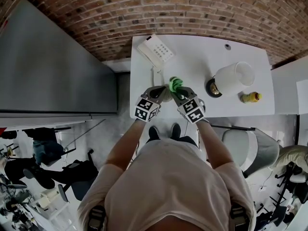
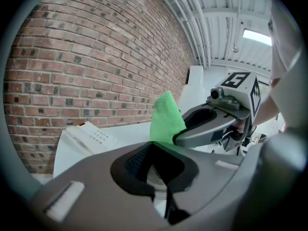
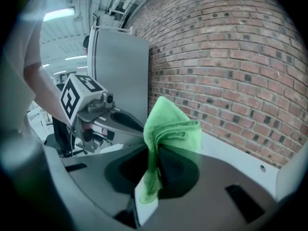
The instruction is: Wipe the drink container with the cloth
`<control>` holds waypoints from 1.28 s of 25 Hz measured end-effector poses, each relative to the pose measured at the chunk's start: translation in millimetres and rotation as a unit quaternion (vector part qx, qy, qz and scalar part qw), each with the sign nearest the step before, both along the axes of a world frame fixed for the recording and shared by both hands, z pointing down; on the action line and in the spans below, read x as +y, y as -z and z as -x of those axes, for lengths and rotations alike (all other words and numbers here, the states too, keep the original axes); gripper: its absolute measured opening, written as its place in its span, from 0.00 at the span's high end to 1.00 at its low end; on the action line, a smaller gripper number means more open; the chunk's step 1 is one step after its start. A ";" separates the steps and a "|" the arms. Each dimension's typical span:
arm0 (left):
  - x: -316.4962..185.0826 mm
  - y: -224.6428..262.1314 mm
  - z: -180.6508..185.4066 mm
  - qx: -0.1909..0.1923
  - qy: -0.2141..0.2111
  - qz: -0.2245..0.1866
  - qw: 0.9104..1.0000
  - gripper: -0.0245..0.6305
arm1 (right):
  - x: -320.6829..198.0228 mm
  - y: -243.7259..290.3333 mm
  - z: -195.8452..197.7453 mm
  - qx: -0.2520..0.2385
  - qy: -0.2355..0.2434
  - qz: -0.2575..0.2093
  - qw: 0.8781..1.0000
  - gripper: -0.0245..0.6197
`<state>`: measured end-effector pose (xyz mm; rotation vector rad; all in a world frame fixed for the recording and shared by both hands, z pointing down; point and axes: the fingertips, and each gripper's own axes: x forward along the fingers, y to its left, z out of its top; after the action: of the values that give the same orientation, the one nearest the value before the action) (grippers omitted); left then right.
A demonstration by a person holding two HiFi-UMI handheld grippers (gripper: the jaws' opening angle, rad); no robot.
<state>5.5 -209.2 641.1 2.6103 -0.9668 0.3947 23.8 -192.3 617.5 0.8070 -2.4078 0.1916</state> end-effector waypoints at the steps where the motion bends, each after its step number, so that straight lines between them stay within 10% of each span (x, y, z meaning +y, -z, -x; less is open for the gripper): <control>1: 0.1 0.1 -0.2 0.000 -0.001 0.000 1.000 0.95 | 1.1 1.4 -0.3 0.000 0.001 -0.002 1.000 0.91; 32: 8.1 -1.0 -3.5 -0.015 -0.036 -0.021 0.999 0.95 | 73.0 -3.4 28.1 -0.108 0.039 0.092 0.989 0.91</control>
<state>8.9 -201.1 642.1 2.6895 -0.9023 0.4371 -4.3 -119.3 620.9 0.6348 -2.5710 0.4858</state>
